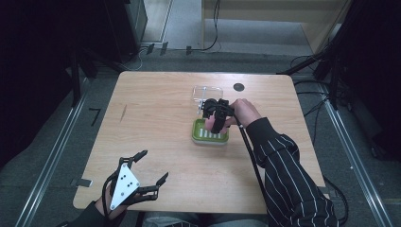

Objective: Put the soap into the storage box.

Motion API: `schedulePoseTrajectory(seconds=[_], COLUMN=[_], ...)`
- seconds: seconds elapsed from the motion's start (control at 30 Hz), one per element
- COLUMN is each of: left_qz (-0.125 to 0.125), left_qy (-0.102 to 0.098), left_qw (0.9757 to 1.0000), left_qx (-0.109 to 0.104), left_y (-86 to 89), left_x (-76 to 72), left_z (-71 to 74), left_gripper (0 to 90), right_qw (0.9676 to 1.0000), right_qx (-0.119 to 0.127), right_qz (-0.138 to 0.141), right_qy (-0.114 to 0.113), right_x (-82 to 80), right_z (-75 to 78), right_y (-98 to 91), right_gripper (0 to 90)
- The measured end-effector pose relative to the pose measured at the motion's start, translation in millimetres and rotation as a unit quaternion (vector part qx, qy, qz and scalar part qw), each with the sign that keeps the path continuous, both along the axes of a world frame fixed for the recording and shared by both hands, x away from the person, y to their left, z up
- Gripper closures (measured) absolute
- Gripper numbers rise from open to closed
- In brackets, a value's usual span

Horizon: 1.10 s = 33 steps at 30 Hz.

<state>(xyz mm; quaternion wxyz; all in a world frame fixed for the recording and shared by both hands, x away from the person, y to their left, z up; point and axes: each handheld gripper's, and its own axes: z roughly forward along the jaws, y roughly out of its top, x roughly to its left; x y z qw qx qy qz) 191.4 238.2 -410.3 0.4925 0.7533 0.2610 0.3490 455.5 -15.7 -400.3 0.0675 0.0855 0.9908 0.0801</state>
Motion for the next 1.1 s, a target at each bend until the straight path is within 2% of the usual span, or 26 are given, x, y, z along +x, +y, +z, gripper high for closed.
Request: schedulePoseTrajectory(seconds=[0.5,0.7,1.1], left_qz=[0.004,0.005,0.005], left_qy=[-0.002,-0.002,-0.002], left_qw=[1.0,1.0,1.0], left_qx=[0.0,0.001,0.0], left_y=[1.8,2.2,2.4], left_x=[-1.8,-2.4,-2.6], left_z=[0.0,0.0,0.1], left_gripper=[13.6,13.6,13.6], right_qw=[0.9999,0.9998,0.9998], right_qx=[-0.01,-0.007,-0.012], right_qz=[0.013,0.019,0.017], right_qy=[0.004,0.004,0.007], right_x=[6.7,8.5,10.4], right_z=[-16.2,-21.7,-32.1], right_y=[9.1,10.2,11.1], right_gripper=[38.7,38.7,38.7])
